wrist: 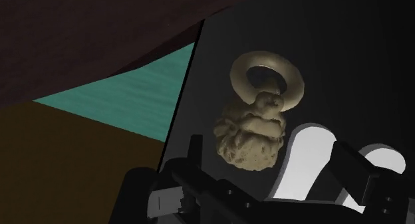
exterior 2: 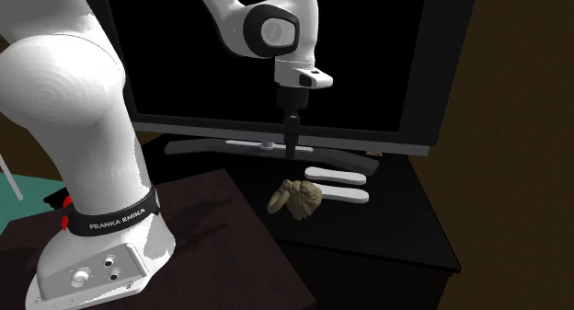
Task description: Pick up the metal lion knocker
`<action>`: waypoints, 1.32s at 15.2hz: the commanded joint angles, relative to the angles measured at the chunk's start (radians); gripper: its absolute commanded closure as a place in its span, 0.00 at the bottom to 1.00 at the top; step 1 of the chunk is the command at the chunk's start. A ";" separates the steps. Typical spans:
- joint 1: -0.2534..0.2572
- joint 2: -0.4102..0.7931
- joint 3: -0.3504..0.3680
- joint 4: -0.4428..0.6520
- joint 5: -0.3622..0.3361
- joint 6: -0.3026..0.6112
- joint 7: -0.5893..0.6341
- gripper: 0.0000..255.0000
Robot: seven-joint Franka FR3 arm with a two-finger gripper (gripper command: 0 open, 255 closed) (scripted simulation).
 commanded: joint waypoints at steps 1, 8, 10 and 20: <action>-0.007 0.102 0.016 0.019 -0.009 0.079 0.062 0.00; -0.007 0.357 0.015 0.078 -0.077 0.262 0.215 0.00; -0.004 0.392 0.008 0.082 -0.092 0.292 0.225 0.00; 0.005 0.454 -0.007 0.090 -0.118 0.346 0.242 1.00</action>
